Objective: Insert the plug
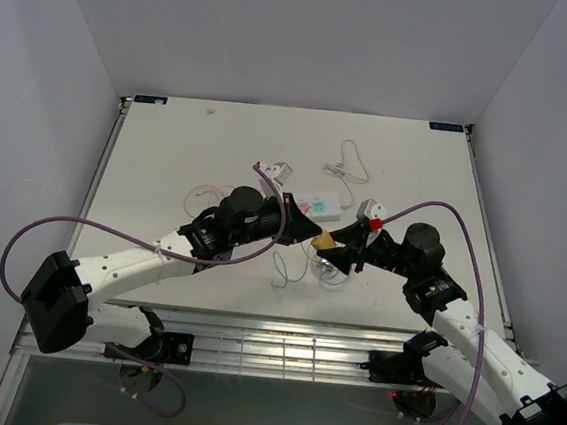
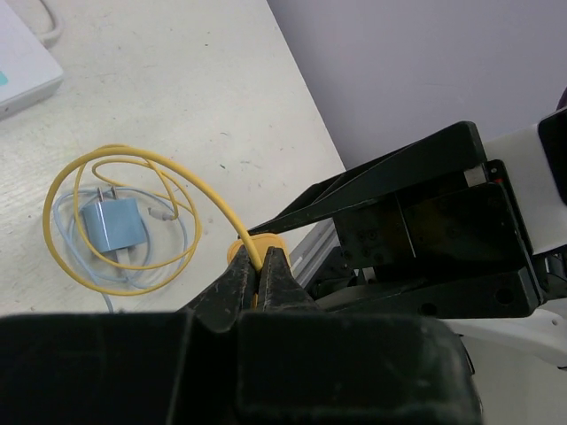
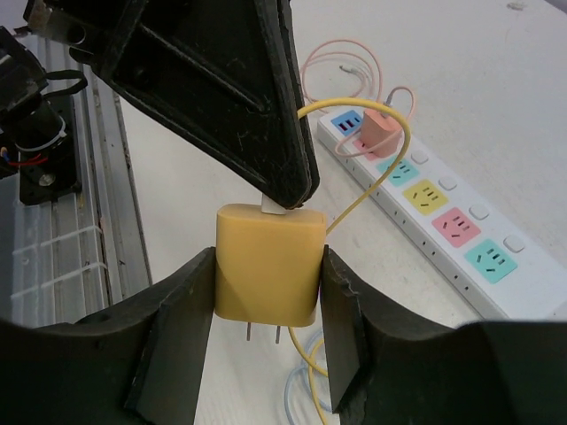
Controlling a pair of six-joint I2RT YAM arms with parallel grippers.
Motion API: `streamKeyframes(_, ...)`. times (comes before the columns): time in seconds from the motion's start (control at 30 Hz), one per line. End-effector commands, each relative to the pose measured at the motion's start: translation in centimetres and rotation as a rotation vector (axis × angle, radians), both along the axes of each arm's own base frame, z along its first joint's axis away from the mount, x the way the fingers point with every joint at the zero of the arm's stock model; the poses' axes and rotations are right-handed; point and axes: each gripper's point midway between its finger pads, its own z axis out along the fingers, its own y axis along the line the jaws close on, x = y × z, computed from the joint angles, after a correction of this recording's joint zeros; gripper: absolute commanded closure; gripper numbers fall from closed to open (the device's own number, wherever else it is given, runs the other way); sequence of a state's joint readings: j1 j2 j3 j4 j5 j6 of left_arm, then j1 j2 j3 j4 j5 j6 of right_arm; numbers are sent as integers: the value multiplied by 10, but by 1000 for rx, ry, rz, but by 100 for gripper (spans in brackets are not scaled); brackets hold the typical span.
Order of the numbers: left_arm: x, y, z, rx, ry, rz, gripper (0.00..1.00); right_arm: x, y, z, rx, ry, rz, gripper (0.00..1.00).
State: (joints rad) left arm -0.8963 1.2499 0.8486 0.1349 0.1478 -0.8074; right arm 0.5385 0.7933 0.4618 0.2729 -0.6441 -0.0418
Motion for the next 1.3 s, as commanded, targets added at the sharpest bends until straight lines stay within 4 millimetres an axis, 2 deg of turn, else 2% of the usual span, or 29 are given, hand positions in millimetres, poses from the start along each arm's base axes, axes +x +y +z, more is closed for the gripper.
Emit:
streamKeyframes(0.0,-4,-8,21,-17,-72,-44,100,9,1,17,4,-11,-43,71)
streamKeyframes(0.03,-6,-9,22,-13,-85,-62,100,9,0,17,0,-3,-52,70)
streamKeyframes(0.13,-11,-13,26,0,-147,-127,100,6,-2,19,-1,20,-55,54)
streamKeyframes(0.17,-14,-16,28,2,-163,-157,100,2,-1,19,-2,27,-31,41)
streamKeyframes(0.27,-15,-22,26,41,-215,-220,100,-6,0,18,-23,59,3,23)
streamKeyframes(0.3,-22,-26,34,30,-236,-276,100,-5,0,17,-33,73,0,21)
streamKeyframes(0.33,-22,-27,31,51,-244,-289,100,-4,-1,17,-45,80,-10,19)
streamKeyframes(0.43,-14,-25,30,100,-251,-260,100,3,-9,21,-80,120,-85,12)
streamKeyframes(0.53,1,-19,25,170,-202,-171,100,6,-14,27,-79,111,-123,10)
streamKeyframes(0.67,10,-17,22,222,-179,-134,100,10,-14,36,-76,73,-132,10)
streamKeyframes(0.77,12,-17,25,228,-197,-130,100,17,-17,36,-97,82,-182,10)
streamKeyframes(1.0,15,-19,26,248,-208,-126,100,22,-11,42,-93,63,-219,11)
streamKeyframes(1.27,15,-20,28,244,-199,-120,100,28,-5,31,-111,103,-247,14)
